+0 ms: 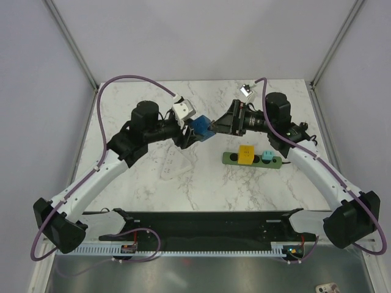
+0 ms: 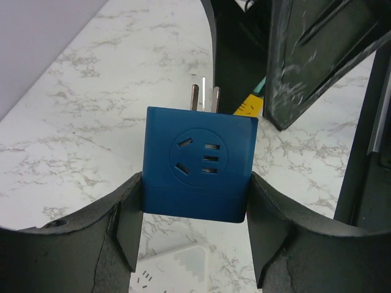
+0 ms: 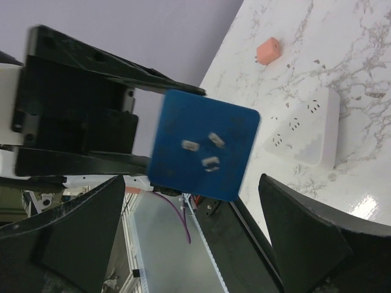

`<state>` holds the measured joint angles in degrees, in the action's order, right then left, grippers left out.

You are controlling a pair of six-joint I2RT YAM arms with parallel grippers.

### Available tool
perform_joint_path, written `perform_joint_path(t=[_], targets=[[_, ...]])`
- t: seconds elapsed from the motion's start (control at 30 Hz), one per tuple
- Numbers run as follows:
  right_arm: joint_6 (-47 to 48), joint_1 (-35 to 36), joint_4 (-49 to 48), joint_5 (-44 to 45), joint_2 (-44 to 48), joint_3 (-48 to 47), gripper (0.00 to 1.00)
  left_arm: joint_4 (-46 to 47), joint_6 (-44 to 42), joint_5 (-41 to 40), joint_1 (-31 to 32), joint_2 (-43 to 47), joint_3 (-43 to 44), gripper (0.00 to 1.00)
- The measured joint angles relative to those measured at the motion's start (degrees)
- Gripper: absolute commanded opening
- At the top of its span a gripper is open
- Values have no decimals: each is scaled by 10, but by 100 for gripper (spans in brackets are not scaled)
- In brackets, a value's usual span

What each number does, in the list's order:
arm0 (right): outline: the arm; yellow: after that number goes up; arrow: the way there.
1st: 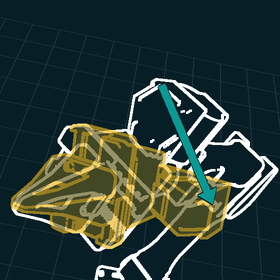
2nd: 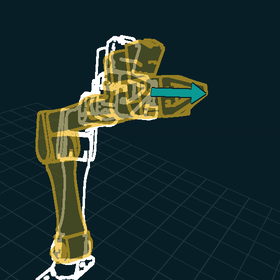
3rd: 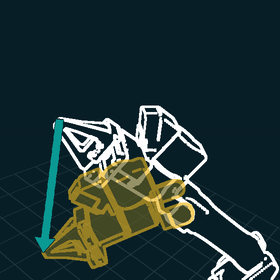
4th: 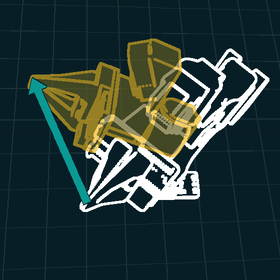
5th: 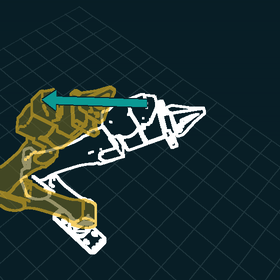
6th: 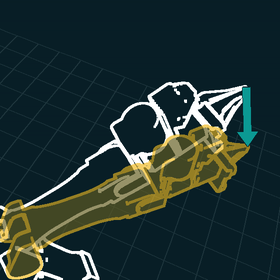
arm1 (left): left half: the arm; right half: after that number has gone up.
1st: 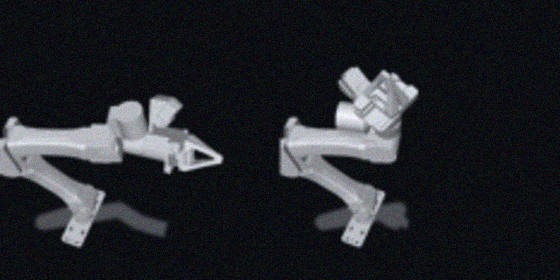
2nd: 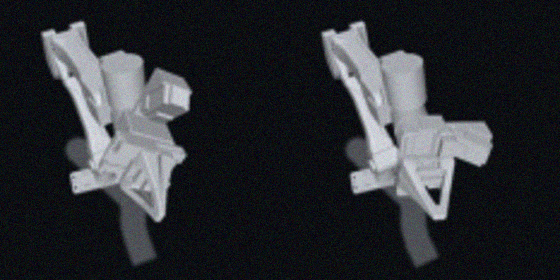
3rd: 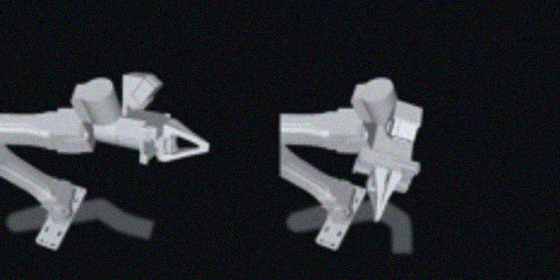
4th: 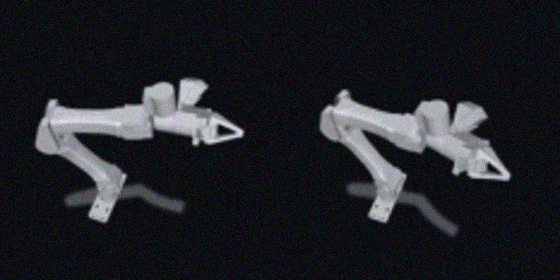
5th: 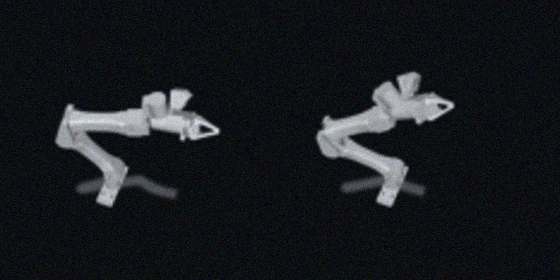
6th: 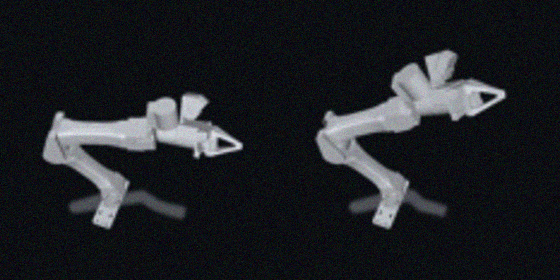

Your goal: Insert the plug

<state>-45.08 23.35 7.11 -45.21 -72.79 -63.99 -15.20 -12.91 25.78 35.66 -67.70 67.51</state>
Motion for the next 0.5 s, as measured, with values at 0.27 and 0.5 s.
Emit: perform_joint_path(t=[0.27, 0.5], targets=[[-8, -1, -24, -2, 12, 0, 98, -37, 0, 7, 5, -5, -22, 2], [-8, 4, -23, -1, -24, 0, 97, -40, 0, 31, 5, -5, -23, 2]])
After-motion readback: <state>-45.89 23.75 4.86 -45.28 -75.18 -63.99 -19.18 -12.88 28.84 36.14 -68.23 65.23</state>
